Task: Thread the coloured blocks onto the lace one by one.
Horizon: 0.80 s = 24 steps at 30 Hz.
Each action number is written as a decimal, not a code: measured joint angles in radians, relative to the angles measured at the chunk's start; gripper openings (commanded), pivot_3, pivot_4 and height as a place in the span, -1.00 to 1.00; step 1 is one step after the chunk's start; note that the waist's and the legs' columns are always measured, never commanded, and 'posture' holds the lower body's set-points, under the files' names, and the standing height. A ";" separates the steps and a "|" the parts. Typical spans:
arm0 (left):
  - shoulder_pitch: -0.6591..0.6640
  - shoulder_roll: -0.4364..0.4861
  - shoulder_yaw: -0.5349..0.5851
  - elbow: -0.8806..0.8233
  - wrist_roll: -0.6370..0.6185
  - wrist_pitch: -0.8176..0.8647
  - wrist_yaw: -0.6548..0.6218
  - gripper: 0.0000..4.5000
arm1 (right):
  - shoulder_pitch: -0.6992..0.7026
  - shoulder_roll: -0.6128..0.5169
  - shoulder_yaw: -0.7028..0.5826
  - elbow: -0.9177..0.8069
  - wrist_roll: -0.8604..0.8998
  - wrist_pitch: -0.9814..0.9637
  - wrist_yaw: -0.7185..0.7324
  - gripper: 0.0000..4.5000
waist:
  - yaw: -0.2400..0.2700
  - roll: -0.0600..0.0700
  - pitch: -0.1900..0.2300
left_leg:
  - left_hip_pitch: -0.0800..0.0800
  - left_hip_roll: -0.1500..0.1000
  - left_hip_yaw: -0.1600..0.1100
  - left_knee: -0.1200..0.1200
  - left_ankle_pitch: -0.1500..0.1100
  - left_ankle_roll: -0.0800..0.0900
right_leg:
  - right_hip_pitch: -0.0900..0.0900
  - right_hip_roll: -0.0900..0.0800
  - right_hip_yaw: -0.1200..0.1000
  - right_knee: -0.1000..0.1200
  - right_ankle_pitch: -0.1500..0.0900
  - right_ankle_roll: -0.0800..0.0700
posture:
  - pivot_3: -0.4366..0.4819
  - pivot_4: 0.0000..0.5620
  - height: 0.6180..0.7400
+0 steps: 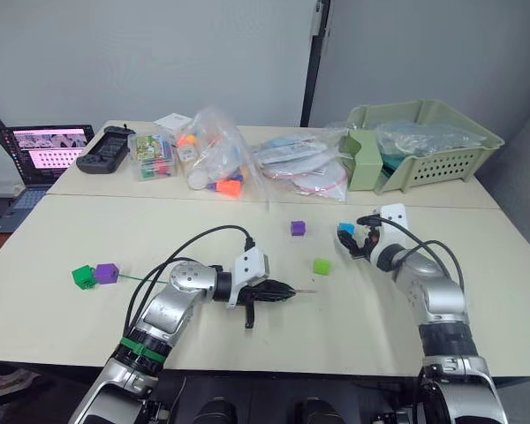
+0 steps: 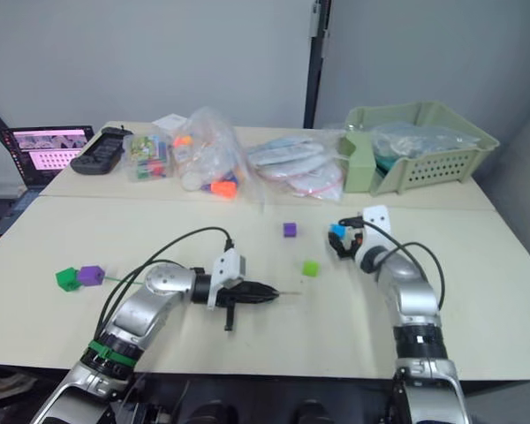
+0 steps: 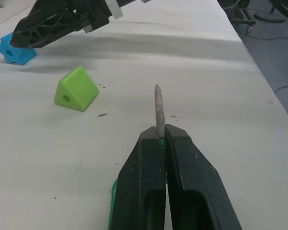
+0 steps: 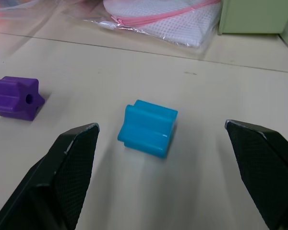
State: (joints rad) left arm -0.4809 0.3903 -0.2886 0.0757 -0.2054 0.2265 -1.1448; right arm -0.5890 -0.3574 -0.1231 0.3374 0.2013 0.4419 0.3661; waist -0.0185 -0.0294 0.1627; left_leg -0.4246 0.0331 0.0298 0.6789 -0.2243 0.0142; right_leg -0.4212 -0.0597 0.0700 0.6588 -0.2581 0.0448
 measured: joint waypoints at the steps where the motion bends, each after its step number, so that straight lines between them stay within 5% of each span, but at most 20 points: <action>1: 0.002 0.000 0.001 -0.002 0.000 0.001 0.001 -1.00 | -0.026 0.005 0.002 0.053 -0.006 -0.021 -0.001 0.97 | -0.001 0.000 0.000 | 0.000 0.000 0.000 0.000 0.000 0.000 | 0.000 0.000 0.000 0.000 0.000 0.000 | -0.05 -0.47 0.89; 3: 0.005 0.000 0.001 -0.005 0.000 0.003 0.005 -1.00 | -0.068 0.009 0.006 0.133 -0.023 -0.051 -0.002 0.97 | -0.002 0.000 0.000 | 0.000 0.000 0.000 0.000 0.000 0.000 | 0.000 0.000 0.000 0.000 0.000 0.000 | -0.05 -0.47 0.89; 5: 0.007 0.000 0.003 -0.009 0.000 0.013 0.011 -1.00 | -0.110 0.014 0.011 0.216 -0.032 -0.092 -0.004 0.75 | -0.003 0.000 0.000 | 0.000 0.000 0.000 0.000 0.000 0.000 | 0.000 0.000 0.000 0.001 0.000 0.000 | -0.05 -0.47 0.89; 13: 0.008 0.001 0.007 -0.020 0.000 0.024 0.023 -1.00 | -0.154 0.030 0.007 0.335 -0.040 -0.167 -0.022 -0.45 | -0.003 0.000 0.000 | 0.000 0.000 0.000 0.000 0.000 0.000 | -0.001 0.000 0.000 0.003 0.000 0.000 | -0.05 -0.47 0.89; 20: 0.008 0.001 0.007 -0.020 0.000 0.025 0.022 -1.00 | -0.140 0.036 -0.009 0.307 -0.028 -0.167 -0.035 -0.47 | -0.003 0.000 0.000 | 0.000 0.000 0.000 0.000 0.000 0.000 | -0.001 0.000 0.000 0.003 0.000 0.000 | -0.05 -0.47 0.89; 24: 0.007 -0.003 0.006 -0.019 0.000 0.021 0.016 -1.00 | -0.052 0.032 -0.020 0.104 0.000 -0.082 -0.039 -0.47 | 0.000 0.000 0.000 | 0.000 0.000 -0.001 0.000 0.000 0.000 | -0.001 0.000 0.000 0.004 0.000 0.000 | -0.05 -0.47 0.89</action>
State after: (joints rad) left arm -0.4734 0.3868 -0.2823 0.0569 -0.2057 0.2479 -1.1287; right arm -0.6410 -0.3254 -0.1433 0.4417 0.2011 0.3595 0.3269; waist -0.0189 -0.0290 0.1628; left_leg -0.4246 0.0331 0.0287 0.6785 -0.2243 0.0142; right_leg -0.4220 -0.0600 0.0698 0.6626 -0.2579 0.0445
